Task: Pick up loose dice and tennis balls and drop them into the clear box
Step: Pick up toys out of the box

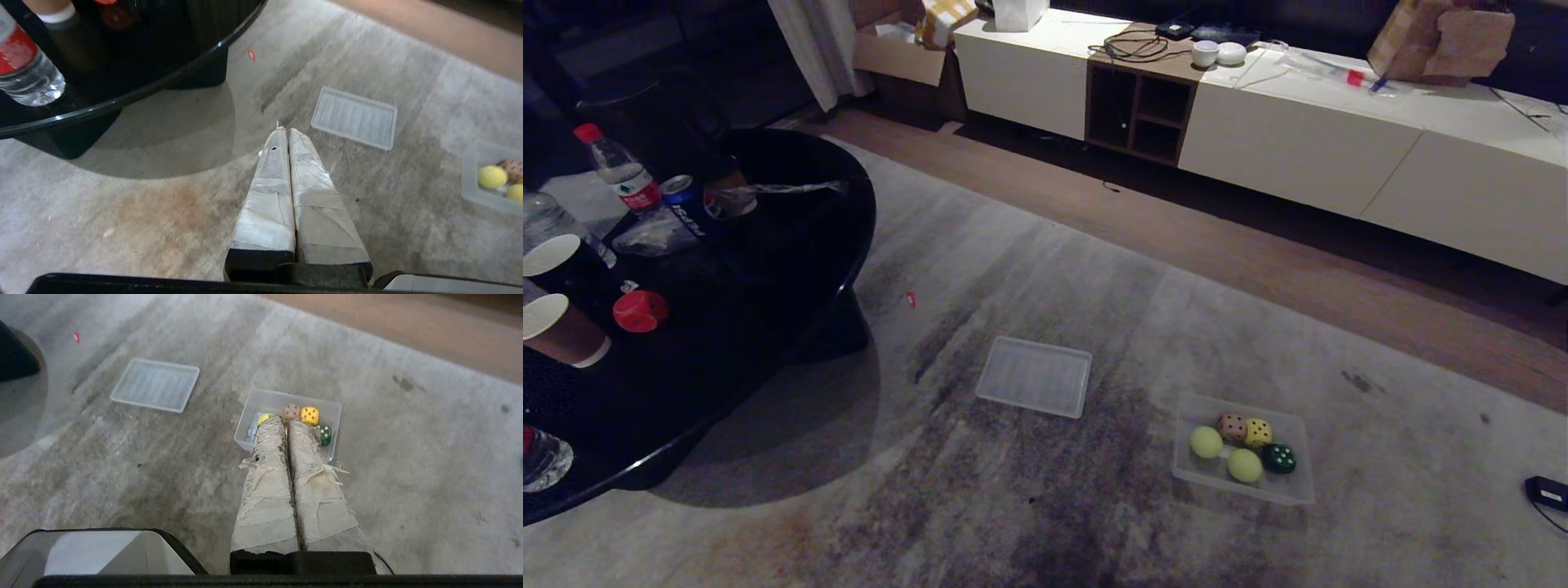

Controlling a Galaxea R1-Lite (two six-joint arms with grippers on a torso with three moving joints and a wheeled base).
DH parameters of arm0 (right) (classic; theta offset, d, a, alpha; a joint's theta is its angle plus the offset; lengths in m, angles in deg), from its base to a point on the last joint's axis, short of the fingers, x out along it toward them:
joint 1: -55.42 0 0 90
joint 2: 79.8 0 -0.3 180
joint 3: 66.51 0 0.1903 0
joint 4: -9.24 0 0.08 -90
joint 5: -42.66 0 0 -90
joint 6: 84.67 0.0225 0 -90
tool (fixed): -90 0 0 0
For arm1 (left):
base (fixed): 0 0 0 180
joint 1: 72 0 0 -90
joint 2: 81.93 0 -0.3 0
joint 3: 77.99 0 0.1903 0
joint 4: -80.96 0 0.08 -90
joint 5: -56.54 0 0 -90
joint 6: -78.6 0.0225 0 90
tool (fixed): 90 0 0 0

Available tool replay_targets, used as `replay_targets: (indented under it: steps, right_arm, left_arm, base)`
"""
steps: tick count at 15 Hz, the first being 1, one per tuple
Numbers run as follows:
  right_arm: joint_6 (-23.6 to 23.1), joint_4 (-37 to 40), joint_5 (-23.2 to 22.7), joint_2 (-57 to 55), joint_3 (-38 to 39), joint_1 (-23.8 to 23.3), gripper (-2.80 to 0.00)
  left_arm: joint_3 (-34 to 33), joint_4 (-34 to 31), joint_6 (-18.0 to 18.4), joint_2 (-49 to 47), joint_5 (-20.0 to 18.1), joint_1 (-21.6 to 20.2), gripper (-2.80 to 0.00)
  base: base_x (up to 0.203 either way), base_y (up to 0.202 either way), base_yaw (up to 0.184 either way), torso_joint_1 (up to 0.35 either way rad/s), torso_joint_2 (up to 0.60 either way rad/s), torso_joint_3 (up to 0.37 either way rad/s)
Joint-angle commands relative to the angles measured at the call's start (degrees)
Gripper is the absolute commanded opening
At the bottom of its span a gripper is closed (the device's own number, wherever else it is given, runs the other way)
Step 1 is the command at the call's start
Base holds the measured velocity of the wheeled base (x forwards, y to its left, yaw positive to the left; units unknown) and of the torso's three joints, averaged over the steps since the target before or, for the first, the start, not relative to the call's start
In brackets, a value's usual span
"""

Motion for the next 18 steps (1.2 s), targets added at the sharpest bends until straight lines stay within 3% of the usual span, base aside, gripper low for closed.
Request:
replay_targets:
  steps: [1,18]
  right_arm:
    - [0.01,0.03,0.01,-0.07,0.01,0.03,-2.8]
    - [0.1,0.03,0.01,-0.07,-0.03,0.03,-2.8]
  left_arm:
    - [-0.09,0.04,-0.25,-0.09,0.06,0.0,-2.8]
    - [-0.09,-0.05,-0.16,-0.09,0.14,0.0,-2.8]
  base:
    - [0.0,0.0,0.0,0.002,0.01,0.211]
    - [0.0,0.0,0.0,0.003,0.0,0.197]
